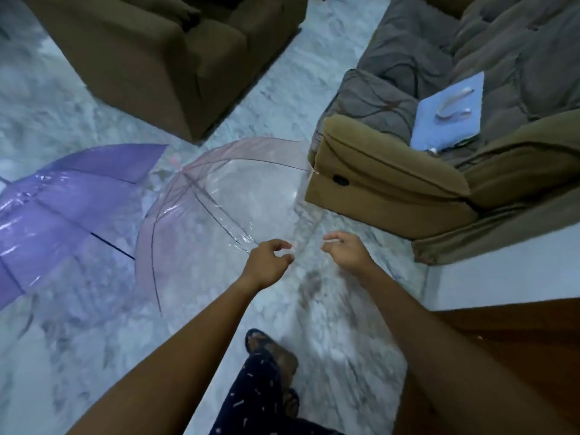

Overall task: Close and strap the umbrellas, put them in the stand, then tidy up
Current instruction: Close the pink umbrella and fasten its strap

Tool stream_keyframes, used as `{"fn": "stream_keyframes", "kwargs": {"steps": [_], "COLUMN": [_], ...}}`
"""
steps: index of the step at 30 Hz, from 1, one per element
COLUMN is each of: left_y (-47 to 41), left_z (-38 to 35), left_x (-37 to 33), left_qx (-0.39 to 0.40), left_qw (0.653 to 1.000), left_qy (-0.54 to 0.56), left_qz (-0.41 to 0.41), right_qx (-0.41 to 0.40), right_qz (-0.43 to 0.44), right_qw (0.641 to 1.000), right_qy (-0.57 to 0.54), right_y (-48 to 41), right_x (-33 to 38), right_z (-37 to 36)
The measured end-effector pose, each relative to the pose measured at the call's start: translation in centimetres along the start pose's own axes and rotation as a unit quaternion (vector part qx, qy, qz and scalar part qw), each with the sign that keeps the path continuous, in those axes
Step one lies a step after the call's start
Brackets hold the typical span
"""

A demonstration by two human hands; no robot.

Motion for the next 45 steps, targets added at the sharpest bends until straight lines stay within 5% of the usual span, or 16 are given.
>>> {"fn": "stream_keyframes", "kwargs": {"steps": [10, 18, 22, 28, 32, 37, 45], "left_y": [-10.8, -23.7, -30.9, -40.0, -42.9, -39.5, -24.4], "left_z": [-10.9, -16.6, -18.7, -18.6, -17.3, -15.9, -11.6], "left_x": [7.4, 23.6, 32.8, 41.1, 39.7, 36.5, 23.3], "left_qx": [-0.053, -0.23, -0.308, -0.31, -0.301, -0.319, -0.375], "left_qw": [0.972, 0.91, 0.882, 0.883, 0.852, 0.859, 0.806], "left_qy": [0.112, 0.181, 0.21, 0.235, 0.38, 0.345, 0.393], "left_qz": [0.198, 0.293, 0.287, 0.262, 0.197, 0.205, 0.234], "right_qx": [0.137, 0.273, 0.313, 0.37, 0.369, 0.403, 0.419], "right_qz": [0.021, 0.092, 0.131, 0.18, 0.239, 0.251, 0.223], "right_qw": [0.982, 0.934, 0.91, 0.883, 0.883, 0.871, 0.869], "right_qy": [0.13, 0.209, 0.237, 0.226, 0.167, 0.127, 0.141], "right_y": [-18.2, -33.1, -39.1, -40.3, -38.5, -36.4, -25.9], "right_x": [-0.2, -8.4, -12.3, -11.2, -6.1, -3.1, 1.8], "right_z": [-4.8, -21.9, -31.7, -43.9, -49.1, -48.4, -36.1]}}
Point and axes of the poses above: each hand's wrist, its own y-axis away from the middle knuckle, its own z-axis out of the back of the hand, x = y × z, the point moved 10 cm from there along -y, towards the middle knuckle, and after that the axes turned 11 degrees about -x, right-handed, at the moved point
